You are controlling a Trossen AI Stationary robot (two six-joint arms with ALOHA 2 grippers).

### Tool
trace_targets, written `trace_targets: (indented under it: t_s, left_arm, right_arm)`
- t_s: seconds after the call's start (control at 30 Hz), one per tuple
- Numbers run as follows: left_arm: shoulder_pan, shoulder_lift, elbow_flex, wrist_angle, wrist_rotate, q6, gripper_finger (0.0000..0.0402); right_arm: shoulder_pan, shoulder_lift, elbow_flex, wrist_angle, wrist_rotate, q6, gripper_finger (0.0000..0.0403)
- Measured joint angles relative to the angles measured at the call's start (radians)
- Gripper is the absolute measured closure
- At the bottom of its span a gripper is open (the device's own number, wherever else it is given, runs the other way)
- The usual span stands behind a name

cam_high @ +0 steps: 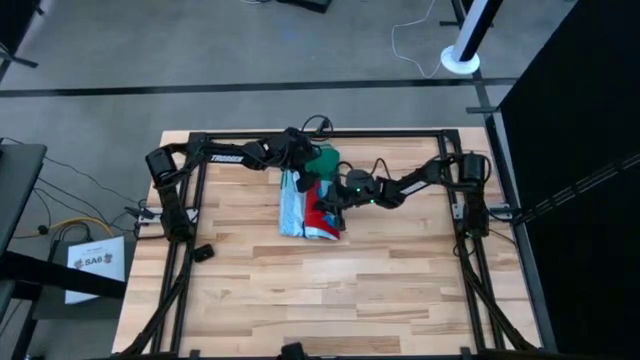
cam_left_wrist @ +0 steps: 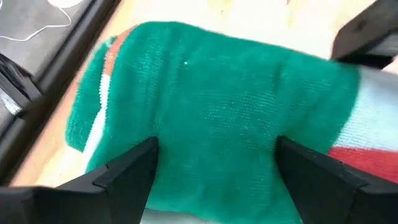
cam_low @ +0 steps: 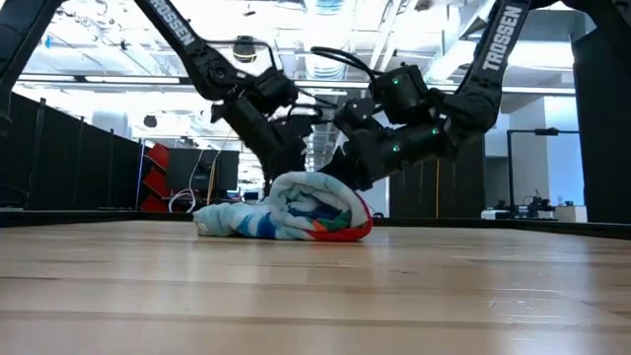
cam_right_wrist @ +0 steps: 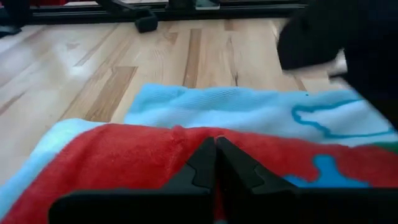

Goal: Roll towel
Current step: Roll the multicolor dinosaur print towel

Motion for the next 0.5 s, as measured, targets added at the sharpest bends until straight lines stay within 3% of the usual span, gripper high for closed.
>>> trace_targets:
  t_s: [0.2, 0.3, 0.5]
  left_arm:
    - [-0.035, -0.095, 0.037, -0.118, 0.010, 0.117, 0.0095]
    - [-0.061, -0.099, 0.032, -0.208, 0.020, 0.198, 0.0095]
    - [-0.078, -0.085, -0.015, -0.217, 0.029, 0.269, 0.0095]
  right_arm:
    - [-0.013, -0.004, -0.001, -0.013, -0.002, 0.013, 0.0402]
    - [-0.017, -0.004, -0.001, -0.017, -0.001, 0.009, 0.0403]
    - [-0.017, -0.003, -0.002, -0.017, 0.006, 0.009, 0.0403]
